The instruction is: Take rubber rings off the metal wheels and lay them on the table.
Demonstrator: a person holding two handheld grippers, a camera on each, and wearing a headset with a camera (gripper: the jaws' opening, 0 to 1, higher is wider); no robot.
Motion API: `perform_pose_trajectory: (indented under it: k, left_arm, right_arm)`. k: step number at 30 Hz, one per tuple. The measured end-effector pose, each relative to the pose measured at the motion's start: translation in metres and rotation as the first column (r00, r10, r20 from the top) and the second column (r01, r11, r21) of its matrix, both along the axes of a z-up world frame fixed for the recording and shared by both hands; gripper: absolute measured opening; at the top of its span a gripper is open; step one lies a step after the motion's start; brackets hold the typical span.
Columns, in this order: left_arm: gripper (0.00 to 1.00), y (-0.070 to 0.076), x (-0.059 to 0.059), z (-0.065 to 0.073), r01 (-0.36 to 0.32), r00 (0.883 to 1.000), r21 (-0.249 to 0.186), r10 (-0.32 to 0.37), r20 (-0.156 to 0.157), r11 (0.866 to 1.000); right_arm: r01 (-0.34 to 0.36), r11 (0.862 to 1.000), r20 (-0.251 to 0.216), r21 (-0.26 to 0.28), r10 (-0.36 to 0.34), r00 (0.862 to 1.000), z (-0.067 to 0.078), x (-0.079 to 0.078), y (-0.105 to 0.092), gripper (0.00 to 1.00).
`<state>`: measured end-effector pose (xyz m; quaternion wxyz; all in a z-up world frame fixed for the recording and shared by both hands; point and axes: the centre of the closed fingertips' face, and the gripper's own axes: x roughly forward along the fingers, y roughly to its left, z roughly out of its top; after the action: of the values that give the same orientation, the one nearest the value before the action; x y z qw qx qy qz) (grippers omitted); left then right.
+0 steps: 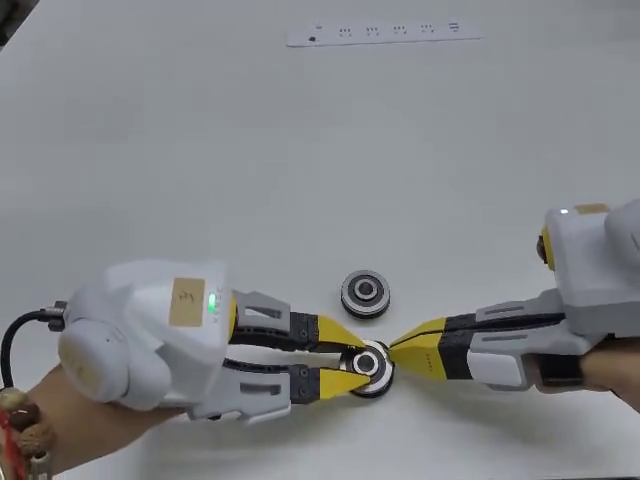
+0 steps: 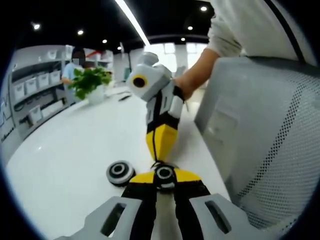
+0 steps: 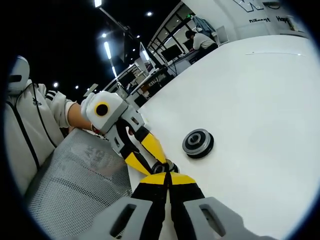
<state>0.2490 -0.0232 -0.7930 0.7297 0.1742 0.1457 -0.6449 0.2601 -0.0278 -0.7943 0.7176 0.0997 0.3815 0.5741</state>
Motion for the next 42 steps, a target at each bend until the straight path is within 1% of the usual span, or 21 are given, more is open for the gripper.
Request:
perform_pose_trajectory:
  k: [4, 7, 15, 32, 38, 39, 42]
  left_arm:
    - [0.13, 0.0, 0.0, 0.0, 0.003, 1.0, 0.004, -0.003, 0.006, 1.0]
    - [0.13, 0.0, 0.0, 0.0, 0.001, 1.0, 0.004, -0.001, 0.007, 1.0]
    - [0.13, 0.0, -0.001, 0.0, 0.001, 1.0, 0.005, -0.001, 0.006, 1.0]
    - [0.13, 0.0, 0.0, 0.0, -0.005, 1.0, 0.006, 0.005, 0.005, 1.0]
    - [0.13, 0.0, 0.0, 0.0, -0.015, 1.0, 0.007, 0.015, 0.004, 1.0]
    - [0.13, 0.0, 0.0, 0.0, -0.018, 1.0, 0.008, 0.018, 0.003, 1.0]
    - [0.13, 0.0, 0.0, 0.0, -0.025, 1.0, 0.011, 0.025, 0.001, 1.0]
  right_arm:
    - [-0.005, 1.0, 0.0, 0.004, 0.005, 1.0, 0.001, 0.0, 0.001, 0.0]
    - [-0.013, 1.0, 0.01, 0.005, 0.013, 1.0, 0.002, -0.001, 0.002, 0.0]
    - [-0.012, 1.0, 0.002, 0.02, 0.012, 1.0, 0.004, -0.002, 0.003, 0.0]
    - [-0.022, 1.0, 0.011, 0.02, 0.021, 1.0, 0.007, -0.003, 0.006, 0.0]
    - [-0.029, 0.999, 0.004, 0.038, 0.029, 1.0, 0.01, -0.005, 0.008, 0.0]
    - [-0.026, 0.999, 0.009, 0.043, 0.026, 1.0, 0.011, -0.004, 0.008, 0.0]
    - [-0.027, 0.999, 0.021, 0.026, 0.026, 0.999, 0.01, -0.002, 0.007, 0.0]
